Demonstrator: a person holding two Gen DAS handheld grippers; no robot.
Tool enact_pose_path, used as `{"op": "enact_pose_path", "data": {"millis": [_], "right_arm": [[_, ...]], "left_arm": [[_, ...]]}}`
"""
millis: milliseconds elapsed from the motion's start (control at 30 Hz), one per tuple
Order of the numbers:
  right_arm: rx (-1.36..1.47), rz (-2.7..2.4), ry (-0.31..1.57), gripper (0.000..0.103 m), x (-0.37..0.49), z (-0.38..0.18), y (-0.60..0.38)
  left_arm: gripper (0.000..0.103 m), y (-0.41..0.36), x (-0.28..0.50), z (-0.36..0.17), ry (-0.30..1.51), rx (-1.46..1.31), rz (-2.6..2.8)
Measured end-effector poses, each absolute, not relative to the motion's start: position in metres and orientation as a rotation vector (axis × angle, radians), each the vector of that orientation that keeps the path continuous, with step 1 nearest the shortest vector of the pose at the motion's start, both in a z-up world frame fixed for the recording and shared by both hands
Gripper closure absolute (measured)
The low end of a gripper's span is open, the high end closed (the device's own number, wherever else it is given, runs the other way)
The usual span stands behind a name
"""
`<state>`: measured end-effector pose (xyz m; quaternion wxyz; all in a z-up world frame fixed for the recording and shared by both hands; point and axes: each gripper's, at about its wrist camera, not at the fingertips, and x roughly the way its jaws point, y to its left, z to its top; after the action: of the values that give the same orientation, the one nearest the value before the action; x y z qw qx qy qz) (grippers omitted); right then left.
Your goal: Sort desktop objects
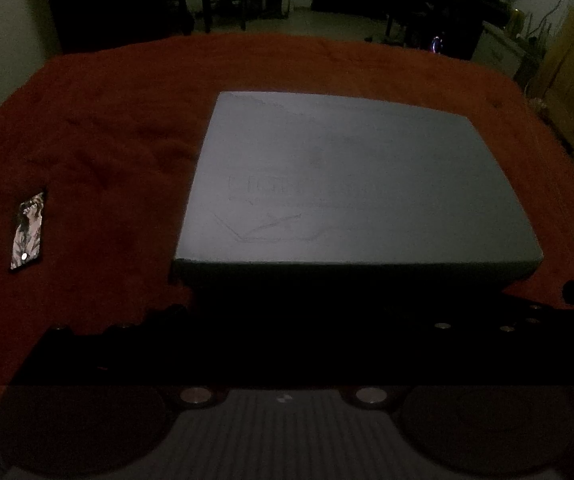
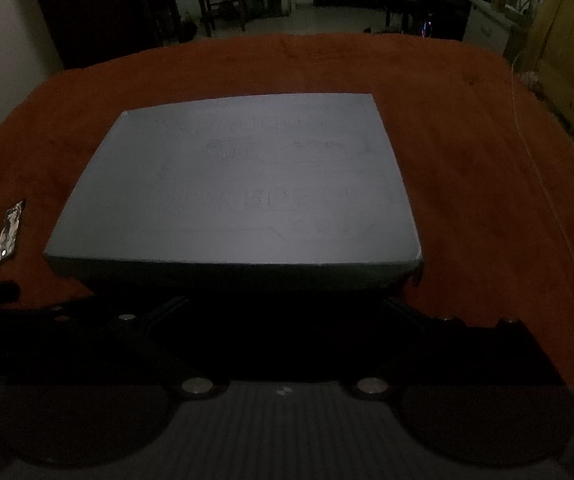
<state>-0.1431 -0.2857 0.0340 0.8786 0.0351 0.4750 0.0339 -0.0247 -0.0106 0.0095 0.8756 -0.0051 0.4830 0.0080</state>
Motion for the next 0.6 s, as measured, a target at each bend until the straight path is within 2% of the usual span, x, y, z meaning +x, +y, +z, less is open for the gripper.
{"op": "enact_pose_path", "data": {"millis": [600], "right_arm": [[0.083, 0.074, 1.000, 0.000, -0.1438, 0.0320, -0.2885]], "left_arm": [[0.001, -0.0045, -0.0233, 0.0063, 1.018, -0.015, 0.008]]}}
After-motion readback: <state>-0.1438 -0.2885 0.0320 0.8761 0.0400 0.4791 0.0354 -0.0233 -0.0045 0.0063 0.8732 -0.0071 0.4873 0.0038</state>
